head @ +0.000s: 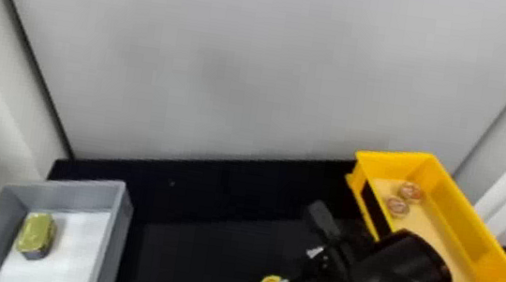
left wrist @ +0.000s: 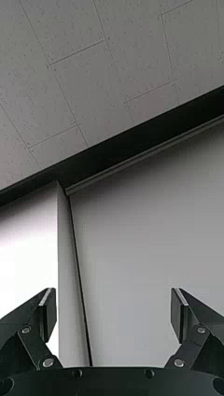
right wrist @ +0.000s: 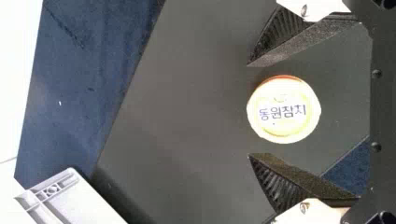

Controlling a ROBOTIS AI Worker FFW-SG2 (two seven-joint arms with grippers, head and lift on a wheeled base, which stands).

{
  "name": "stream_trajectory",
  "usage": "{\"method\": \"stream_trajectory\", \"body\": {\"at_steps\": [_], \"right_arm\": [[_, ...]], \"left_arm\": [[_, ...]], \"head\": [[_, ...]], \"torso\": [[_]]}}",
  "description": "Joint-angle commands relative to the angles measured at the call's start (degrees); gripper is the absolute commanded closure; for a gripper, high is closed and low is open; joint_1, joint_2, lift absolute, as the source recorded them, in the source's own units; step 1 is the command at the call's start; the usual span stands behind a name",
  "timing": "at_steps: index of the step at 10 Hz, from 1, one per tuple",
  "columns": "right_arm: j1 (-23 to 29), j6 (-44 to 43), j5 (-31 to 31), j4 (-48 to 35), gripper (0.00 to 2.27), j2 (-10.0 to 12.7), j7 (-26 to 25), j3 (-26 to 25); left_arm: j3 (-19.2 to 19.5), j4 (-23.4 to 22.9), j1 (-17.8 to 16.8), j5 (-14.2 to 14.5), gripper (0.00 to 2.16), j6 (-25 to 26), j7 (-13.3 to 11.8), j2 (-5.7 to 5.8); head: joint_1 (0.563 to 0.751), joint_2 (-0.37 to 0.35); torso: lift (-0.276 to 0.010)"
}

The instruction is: Pick up the round yellow can and place it in the yellow rectangular box

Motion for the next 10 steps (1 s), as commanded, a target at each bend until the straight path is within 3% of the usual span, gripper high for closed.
{"method": "stream_trajectory", "body": {"at_steps": [1,9,10], "right_arm": [[0.14,-0.25,0.31,0.18,0.10,-0.18,0.30,0.12],[0.14,-2.98,1.19,3.88,0.13,0.08,0.65,0.38],[0.14,-2.36,1.54,3.44,0.33,0.00,0.74,0.38]], "left_arm": [[-0.32,0.05,0.07,0.06,0.31,0.00,0.00,-0.07],[-0.85,0.14,-0.11,0.50,0.31,-0.08,0.00,-0.16],[-0.85,0.14,-0.02,0.58,0.31,-0.08,-0.09,-0.16]], "head": [[0.740,0.018],[0.740,0.018],[0.740,0.018]], "torso": [[0.000],[0.000],[0.000]]}}
